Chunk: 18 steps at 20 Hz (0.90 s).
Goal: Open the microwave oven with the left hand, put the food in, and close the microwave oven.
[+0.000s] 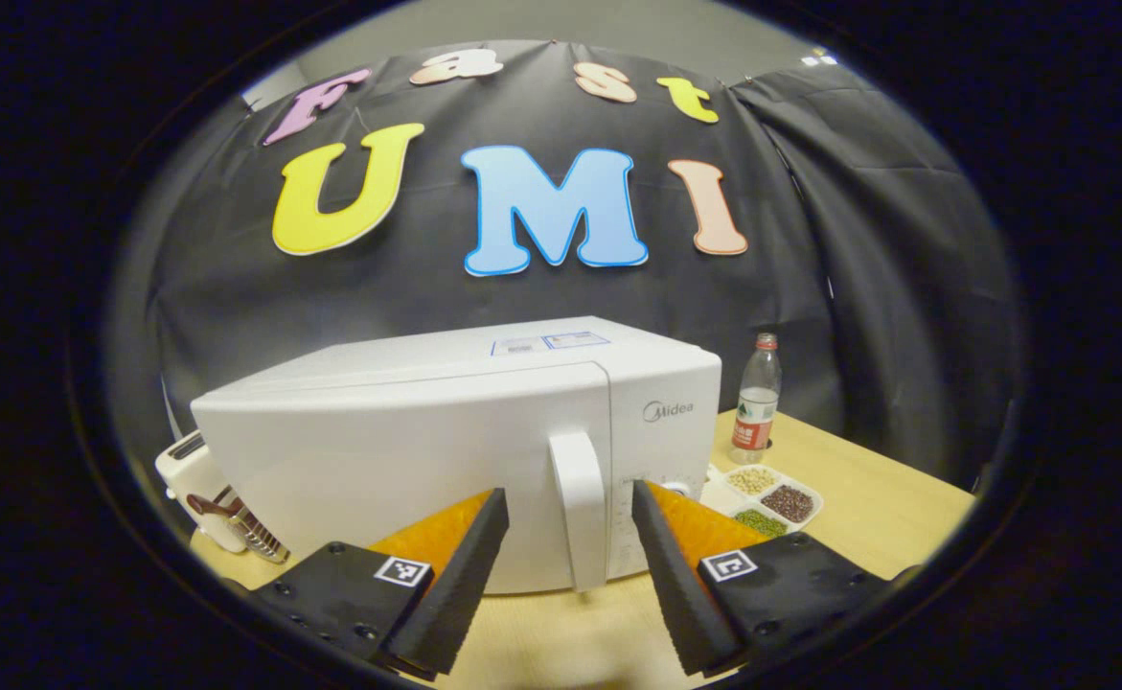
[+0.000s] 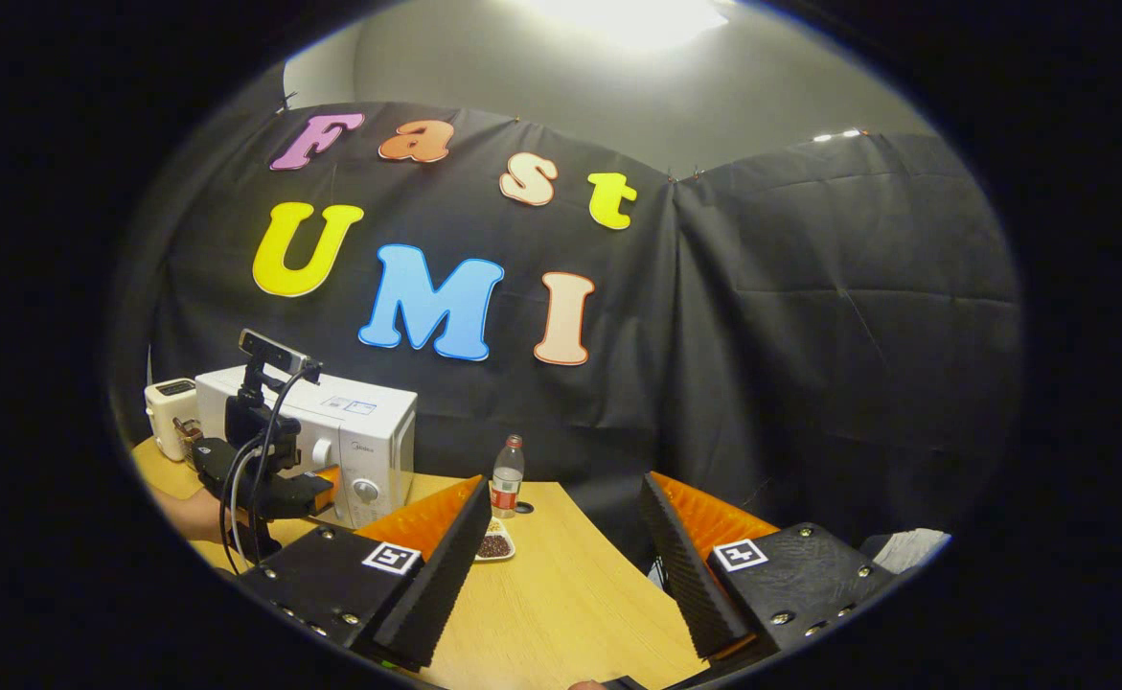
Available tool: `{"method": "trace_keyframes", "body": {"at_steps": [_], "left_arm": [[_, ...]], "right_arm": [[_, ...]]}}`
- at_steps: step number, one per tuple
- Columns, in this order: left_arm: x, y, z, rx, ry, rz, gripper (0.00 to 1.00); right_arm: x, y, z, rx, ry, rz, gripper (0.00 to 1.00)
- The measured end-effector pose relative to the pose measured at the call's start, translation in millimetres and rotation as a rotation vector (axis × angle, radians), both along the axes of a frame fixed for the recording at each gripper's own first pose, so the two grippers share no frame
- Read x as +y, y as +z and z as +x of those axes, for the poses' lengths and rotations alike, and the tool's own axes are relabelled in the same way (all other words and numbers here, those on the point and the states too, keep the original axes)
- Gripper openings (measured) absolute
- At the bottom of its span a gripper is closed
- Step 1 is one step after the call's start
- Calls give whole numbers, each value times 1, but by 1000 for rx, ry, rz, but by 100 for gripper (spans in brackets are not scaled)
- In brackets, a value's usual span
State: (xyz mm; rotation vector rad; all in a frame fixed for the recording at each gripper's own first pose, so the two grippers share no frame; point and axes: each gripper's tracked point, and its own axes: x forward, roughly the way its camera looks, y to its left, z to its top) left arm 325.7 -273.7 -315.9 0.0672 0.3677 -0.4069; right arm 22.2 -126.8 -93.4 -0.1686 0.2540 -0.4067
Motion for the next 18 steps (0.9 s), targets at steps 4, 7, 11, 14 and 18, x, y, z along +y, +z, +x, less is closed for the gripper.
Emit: {"method": "trace_keyframes", "body": {"at_steps": [4,7,11,14,18], "left_arm": [[-7,-6,8,-8,-2,41,64],[-5,-6,9,16,20,28,36],[-5,-5,8,39,42,28,21],[-6,-4,6,53,31,13,13],[5,-5,-21,95,81,-3,12]], "right_arm": [[-5,0,-11,7,-26,6,95],[-9,2,-18,4,-33,-10,95],[-14,4,-23,-6,-30,-1,95],[-12,5,-25,-13,-6,12,95],[-12,8,-22,-39,33,35,95]]}}
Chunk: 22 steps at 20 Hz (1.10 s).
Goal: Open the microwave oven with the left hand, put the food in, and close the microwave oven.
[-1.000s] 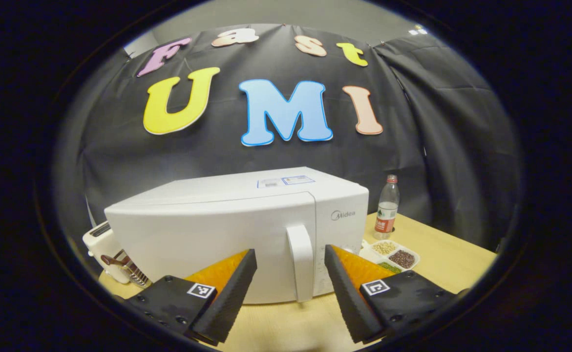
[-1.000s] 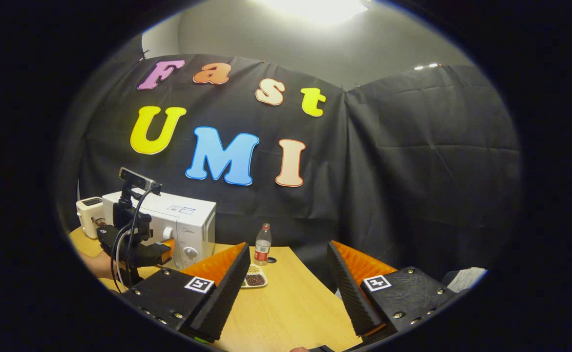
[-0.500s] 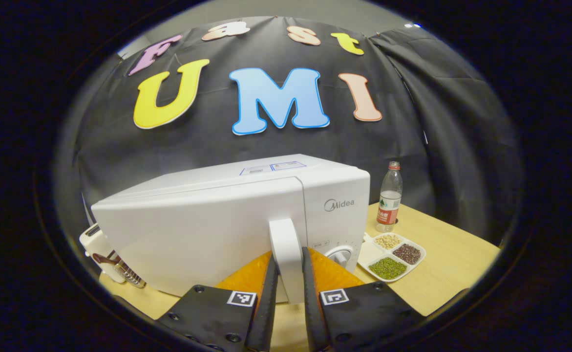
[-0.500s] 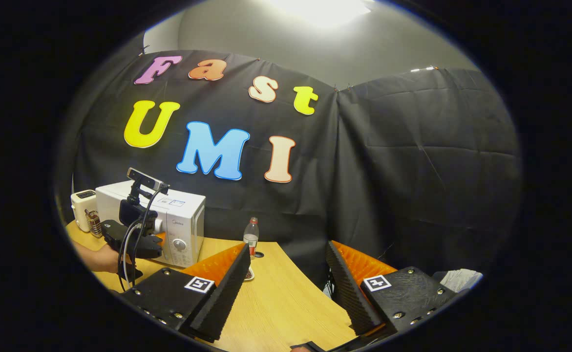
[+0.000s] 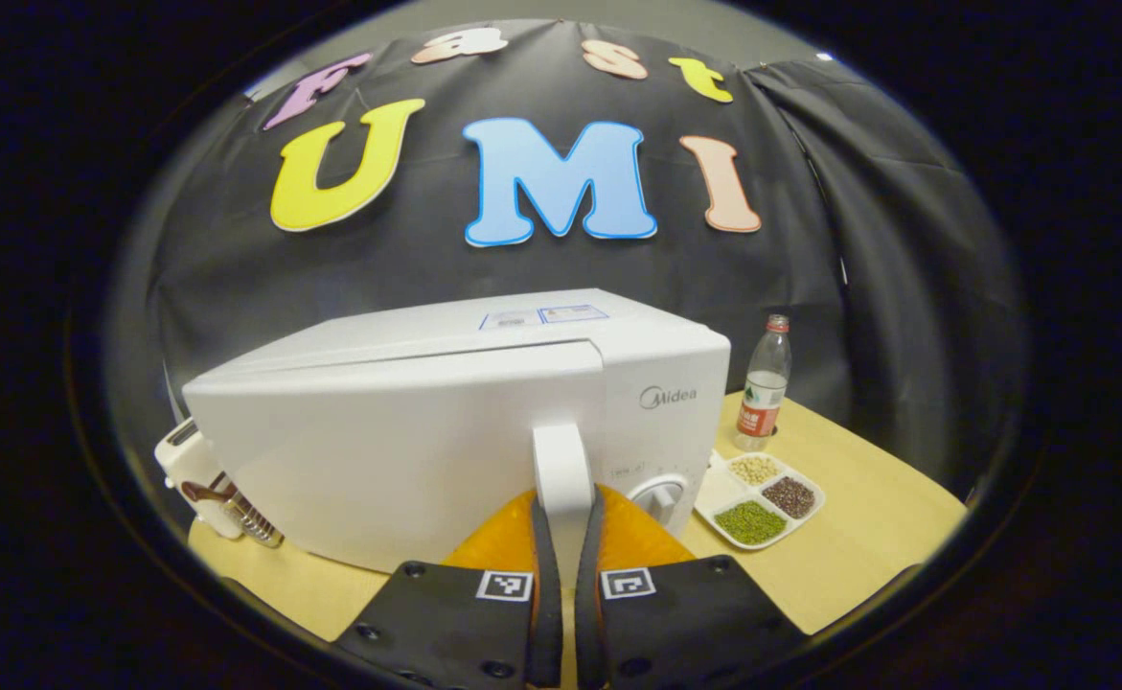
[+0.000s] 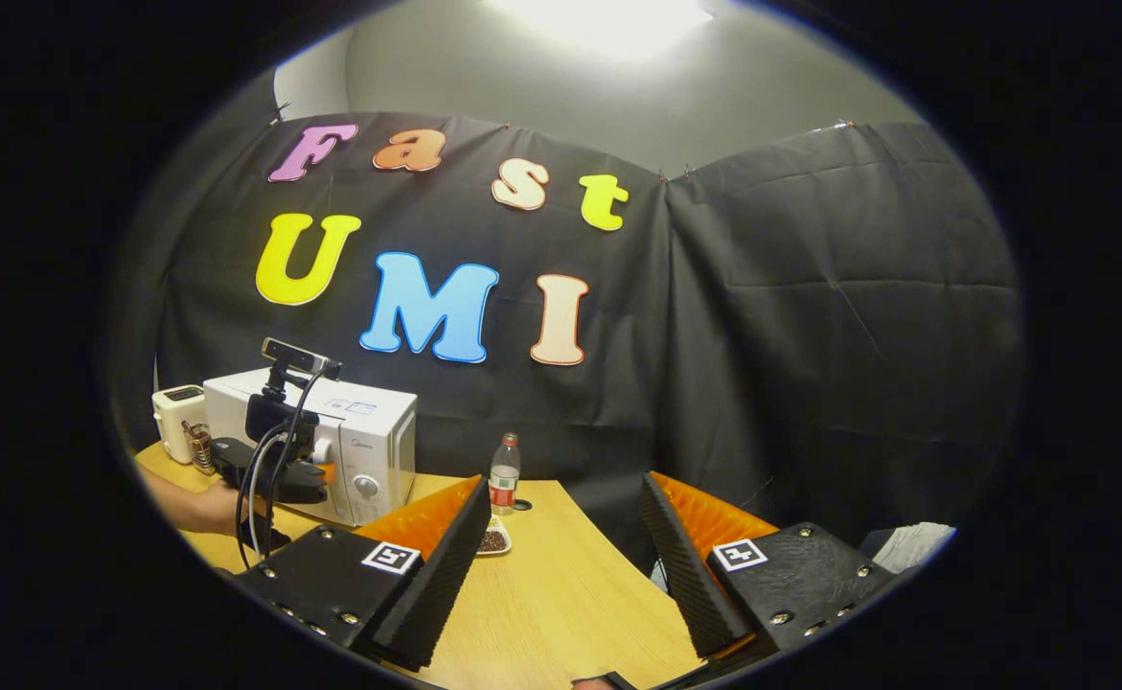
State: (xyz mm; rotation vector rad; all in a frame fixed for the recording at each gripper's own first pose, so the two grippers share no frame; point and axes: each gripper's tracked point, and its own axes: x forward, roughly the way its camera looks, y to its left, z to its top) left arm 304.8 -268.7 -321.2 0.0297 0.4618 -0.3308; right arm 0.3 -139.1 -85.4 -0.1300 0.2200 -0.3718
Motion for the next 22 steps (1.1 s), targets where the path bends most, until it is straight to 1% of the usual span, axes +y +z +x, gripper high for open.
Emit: {"method": "trace_keyframes", "body": {"at_steps": [1,2,3,4,5,8,13,17,18,19,21,22], "left_arm": [[3,10,-4,-41,-1,5,12],[8,10,-14,-42,-6,17,16],[13,10,-23,-35,-10,18,12],[16,10,-30,-24,-10,12,16],[22,11,-38,-17,-7,13,12],[40,17,-64,-28,15,34,12],[81,23,-107,-14,89,57,12],[130,28,-143,-24,197,94,12],[143,30,-151,-24,223,94,11],[156,29,-159,-23,241,97,11],[178,30,-170,-27,257,104,11],[188,31,-174,-28,264,102,15]], "right_arm": [[0,2,1,-13,11,10,95],[5,3,3,-22,35,24,95],[8,2,3,-24,56,29,95],[9,2,4,-28,74,27,95],[10,4,4,-36,91,29,95],[23,7,1,-60,150,64,95],[37,8,-9,-83,258,107,95],[52,9,-19,-79,353,132,95],[57,11,-22,-75,372,128,99],[58,14,-23,-77,384,121,95],[69,20,-24,-91,399,120,95],[76,22,-24,-94,404,125,95]]}}
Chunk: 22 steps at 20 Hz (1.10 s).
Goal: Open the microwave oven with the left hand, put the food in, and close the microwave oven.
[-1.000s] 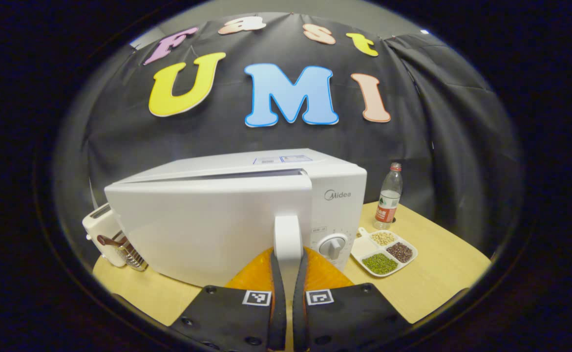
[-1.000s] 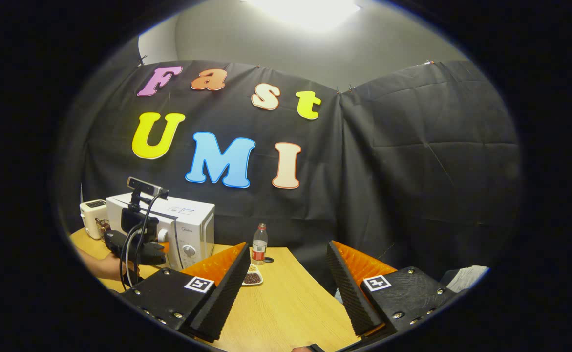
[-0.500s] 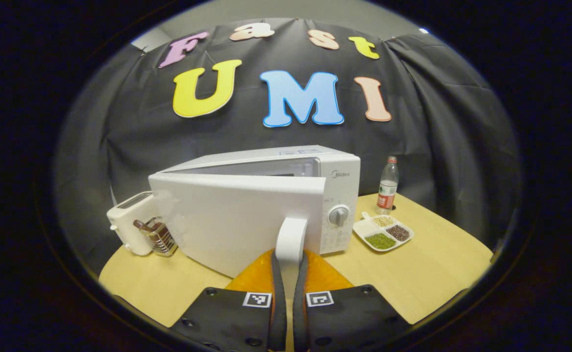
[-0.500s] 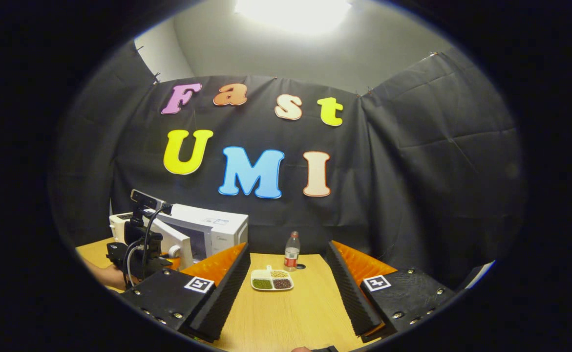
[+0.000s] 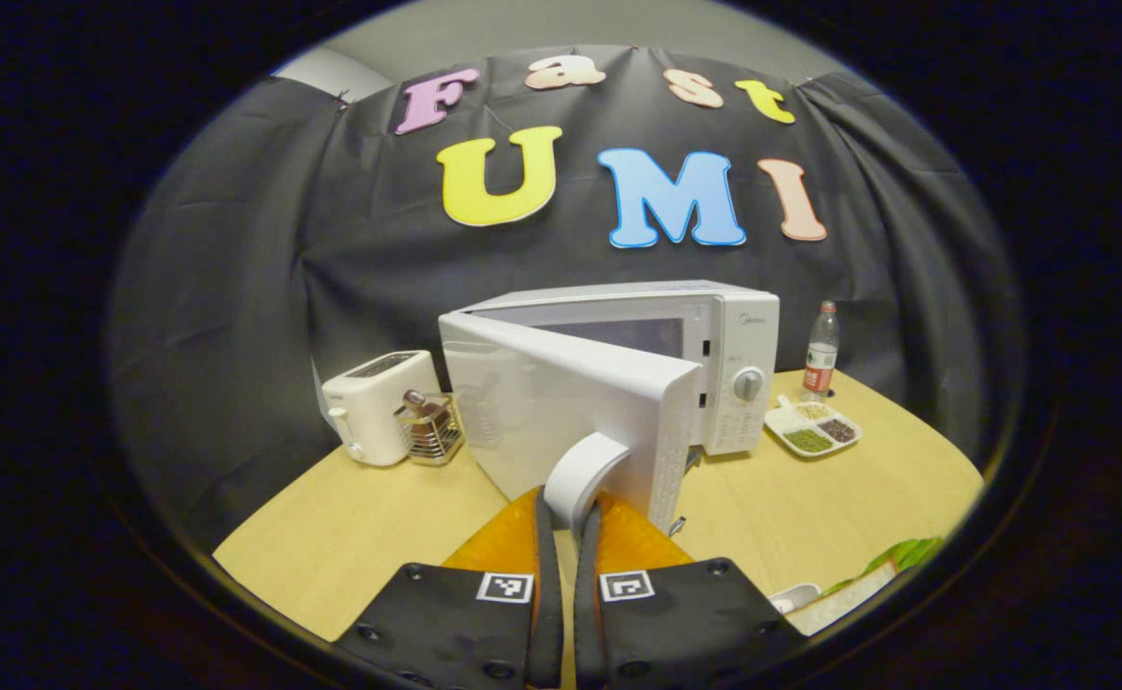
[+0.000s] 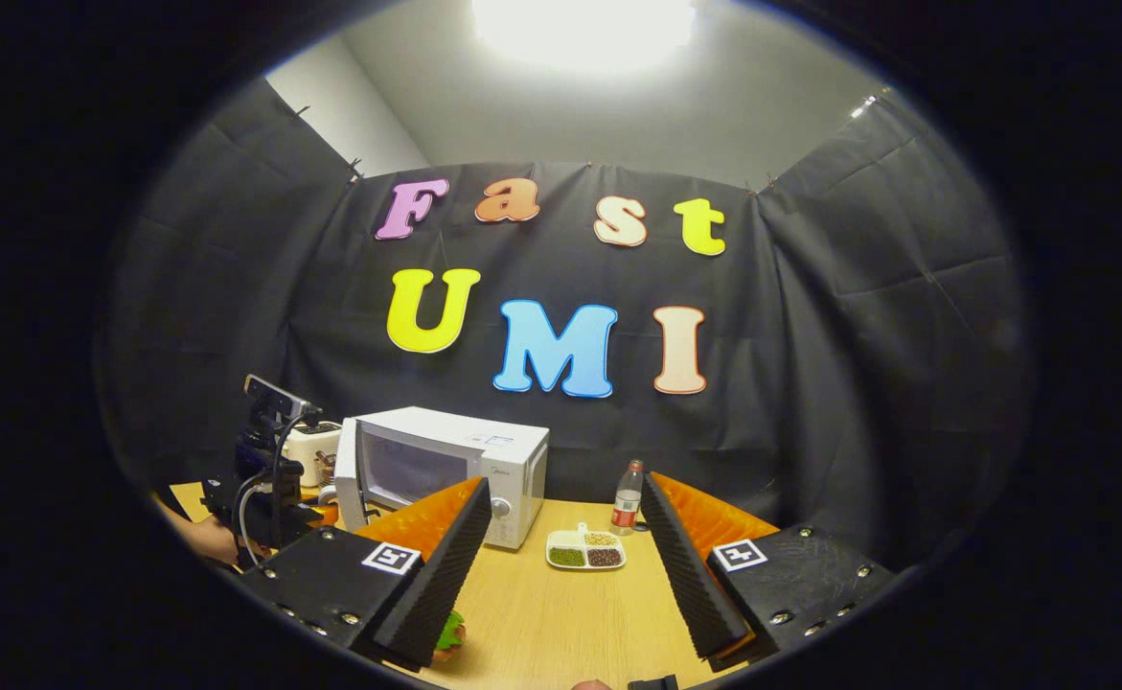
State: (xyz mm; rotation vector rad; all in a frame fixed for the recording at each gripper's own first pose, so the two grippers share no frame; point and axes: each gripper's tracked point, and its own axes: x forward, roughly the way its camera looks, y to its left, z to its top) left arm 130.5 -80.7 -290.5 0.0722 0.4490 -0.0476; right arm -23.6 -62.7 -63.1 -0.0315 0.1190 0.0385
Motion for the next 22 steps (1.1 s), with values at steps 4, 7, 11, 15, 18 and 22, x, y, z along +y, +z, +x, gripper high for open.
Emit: {"method": "trace_keyframes", "body": {"at_steps": [4,7,11,15,18,22], "left_arm": [[33,0,-12,-2,-15,-7,7],[58,1,-18,1,-43,-19,15],[88,0,-24,4,-91,-29,15],[119,0,-25,-8,-116,-23,11],[141,-2,-25,-18,-126,-22,11],[157,-4,-25,-13,-145,-22,11]], "right_arm": [[38,6,-2,-8,-1,11,95],[79,7,-5,-7,13,18,95],[125,4,-7,10,13,32,95],[157,-3,-6,33,-4,40,95],[172,-4,-3,40,-18,41,95],[181,-10,6,64,-22,58,95]]}}
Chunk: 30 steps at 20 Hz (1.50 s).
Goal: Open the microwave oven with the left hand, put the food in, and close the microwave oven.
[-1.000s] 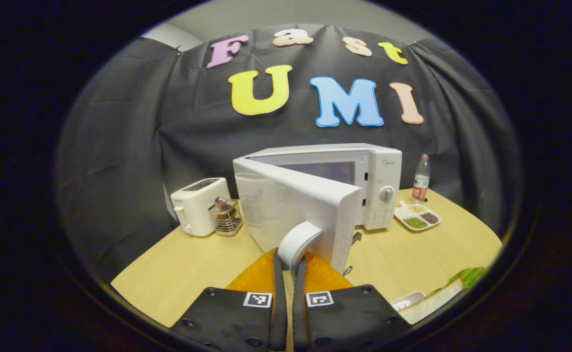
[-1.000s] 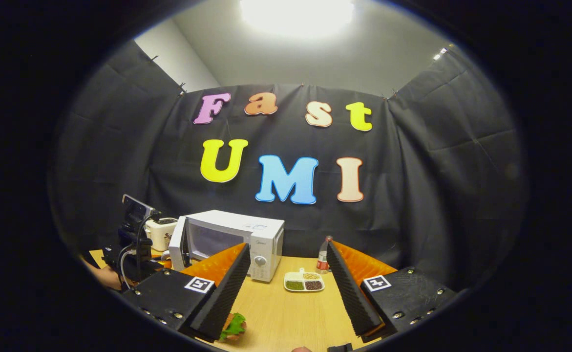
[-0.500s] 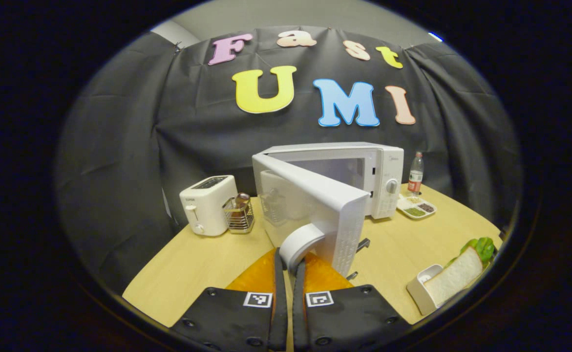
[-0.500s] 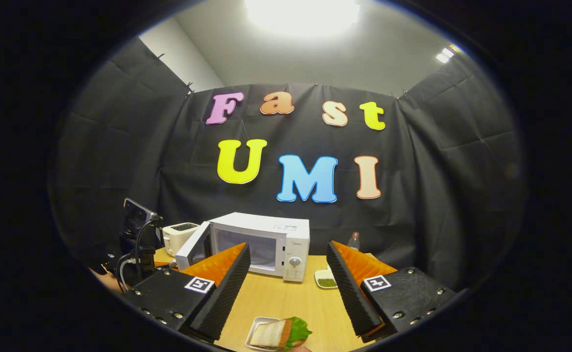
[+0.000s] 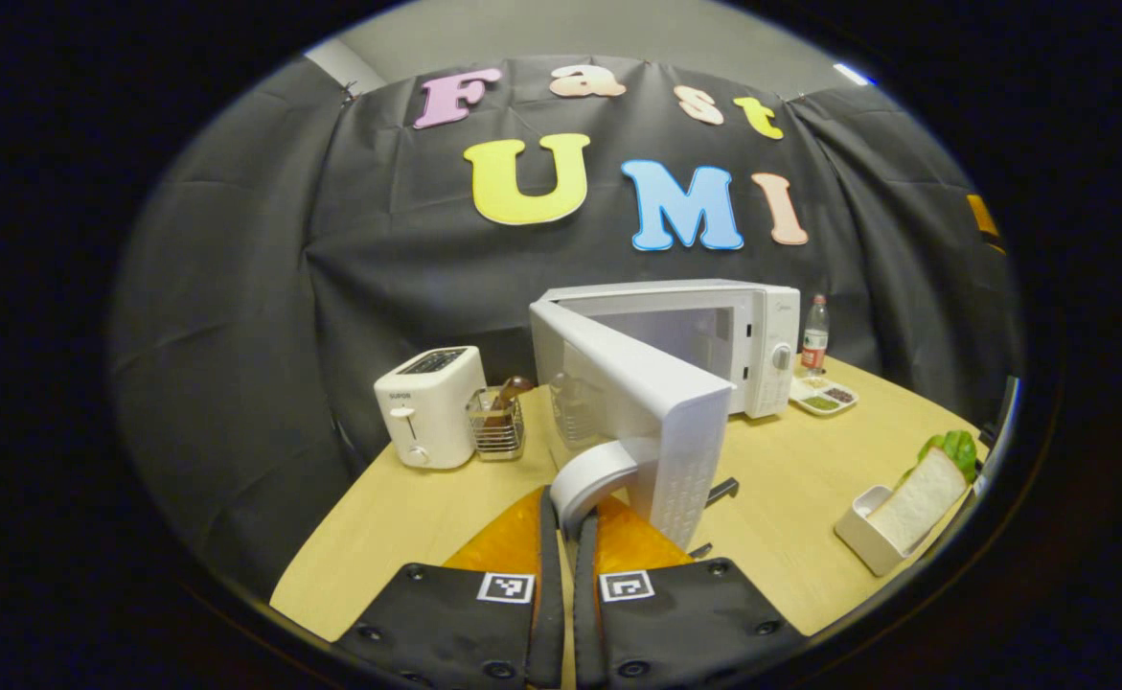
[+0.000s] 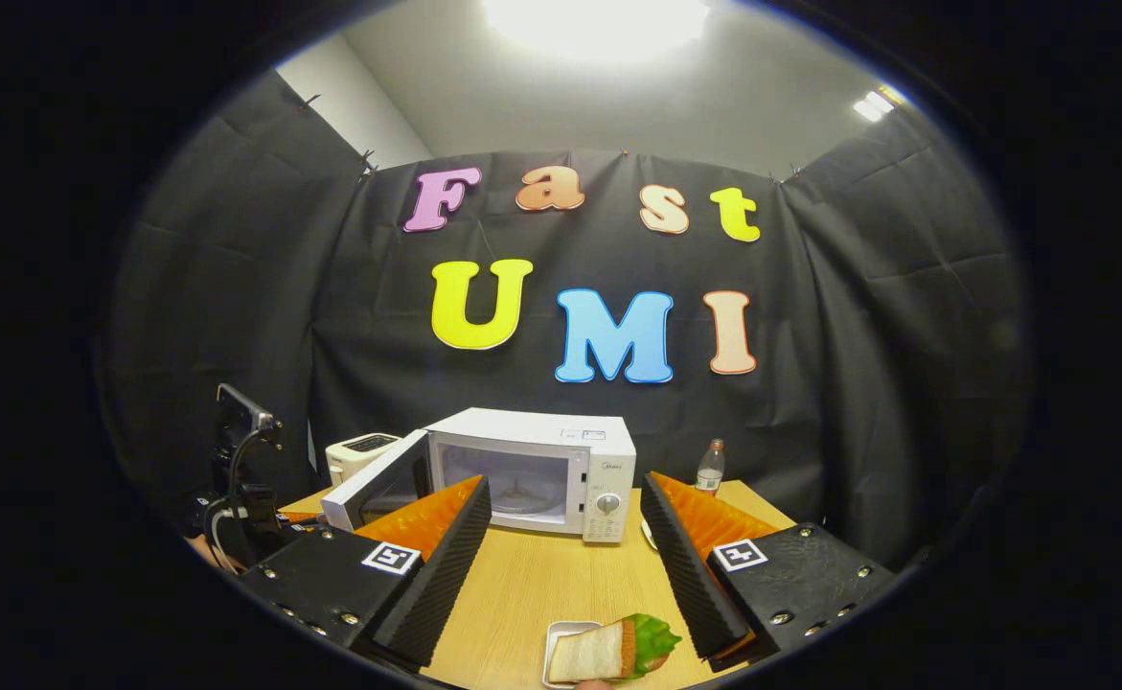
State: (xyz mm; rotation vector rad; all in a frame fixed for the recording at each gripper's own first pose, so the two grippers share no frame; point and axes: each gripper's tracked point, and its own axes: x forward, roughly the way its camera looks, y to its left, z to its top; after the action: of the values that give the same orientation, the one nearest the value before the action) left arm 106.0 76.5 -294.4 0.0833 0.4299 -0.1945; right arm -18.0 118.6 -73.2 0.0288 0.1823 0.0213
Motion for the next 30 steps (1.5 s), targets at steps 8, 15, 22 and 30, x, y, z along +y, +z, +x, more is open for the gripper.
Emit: {"method": "trace_keyframes", "body": {"at_steps": [8,15,22,30], "left_arm": [[12,27,-35,-27,95,5,36],[1,104,-73,-136,182,-55,94],[-21,175,-88,-256,215,-71,98],[-37,208,-104,-316,261,-51,100]], "right_arm": [[-29,-26,15,106,34,-4,95],[-64,-89,16,315,59,46,95],[-73,-159,7,534,104,123,96],[-67,-229,-25,771,187,192,99]]}}
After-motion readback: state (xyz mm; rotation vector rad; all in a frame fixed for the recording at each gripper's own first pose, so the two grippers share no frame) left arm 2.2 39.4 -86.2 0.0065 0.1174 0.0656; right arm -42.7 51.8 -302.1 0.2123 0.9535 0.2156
